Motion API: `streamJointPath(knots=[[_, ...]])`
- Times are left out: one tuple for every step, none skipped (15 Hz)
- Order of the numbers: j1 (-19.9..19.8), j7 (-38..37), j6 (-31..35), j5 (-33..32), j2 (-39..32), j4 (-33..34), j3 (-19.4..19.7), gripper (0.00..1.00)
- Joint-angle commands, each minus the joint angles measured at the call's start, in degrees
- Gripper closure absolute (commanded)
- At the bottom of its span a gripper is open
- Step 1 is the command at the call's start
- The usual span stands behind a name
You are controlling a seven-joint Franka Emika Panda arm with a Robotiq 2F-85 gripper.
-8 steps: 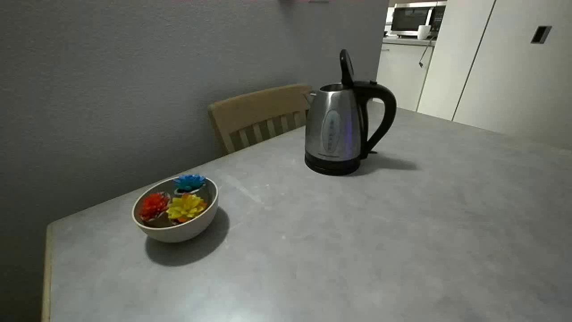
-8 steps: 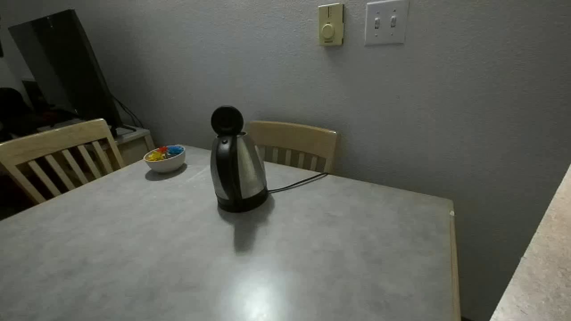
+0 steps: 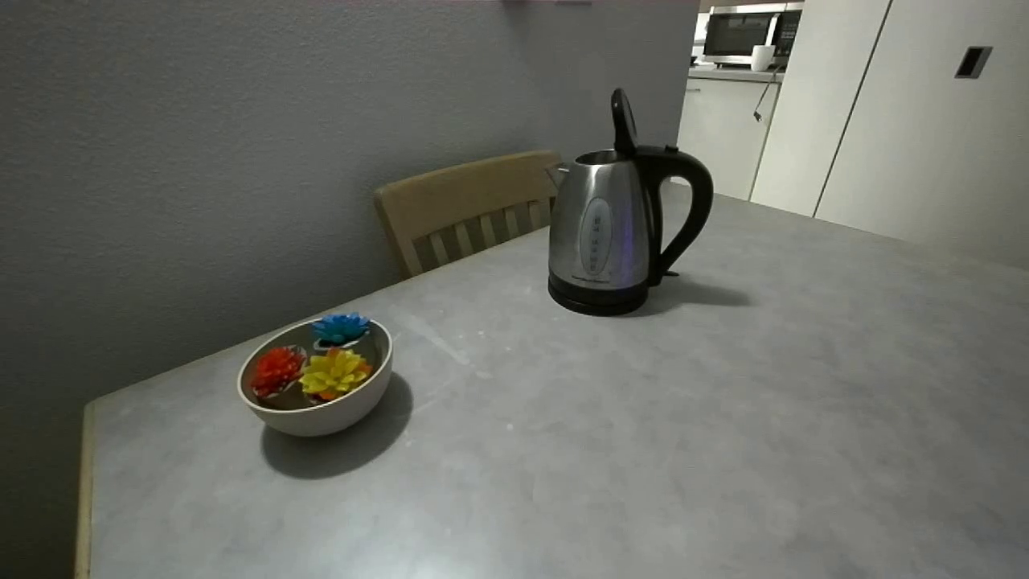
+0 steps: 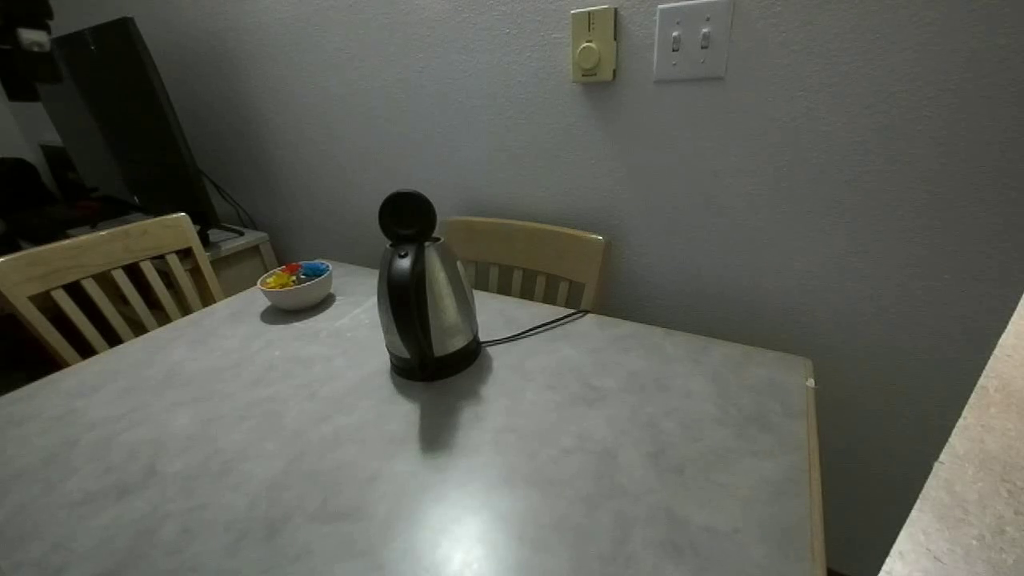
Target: Pick the lid on the table and place it on the kettle
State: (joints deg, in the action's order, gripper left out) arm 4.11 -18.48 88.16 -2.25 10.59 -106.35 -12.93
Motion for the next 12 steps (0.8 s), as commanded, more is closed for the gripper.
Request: streamJointPath(knots=[[1.4, 3.3, 2.9, -2.1, 0.1, 2.1, 0.9, 0.0], [1.6, 4.4, 3.8, -2.3, 0.1, 2.6, 0.9, 0.0], [1.4, 2.0, 2.3, -1.1, -0.1, 1.9, 1.0, 0.0], [1.6, 2.6, 2.7, -1.4, 0.0, 2.4, 1.0, 0.0], [1.7, 2.8, 2.8, -1.5, 0.0, 2.7, 0.9, 0.0], [1.8, 2.9, 2.9, -1.5, 0.0, 2.8, 0.9, 0.0], [1.8, 2.9, 2.9, -1.5, 0.0, 2.8, 0.9, 0.0], [1.5, 3.0, 4.4, -1.9, -0.5, 2.8, 1.3, 0.0], [1.2, 2.9, 5.5, -1.5, -0.8, 3.2, 1.7, 0.0], [0.8, 3.4, 7.8, -1.6, -1.1, 3.5, 2.4, 0.0], [0.6, 4.9, 10.1, -1.5, -1.3, 3.9, 3.2, 0.0], [0.3, 6.3, 13.9, -1.8, -1.4, 3.8, 4.1, 0.0]])
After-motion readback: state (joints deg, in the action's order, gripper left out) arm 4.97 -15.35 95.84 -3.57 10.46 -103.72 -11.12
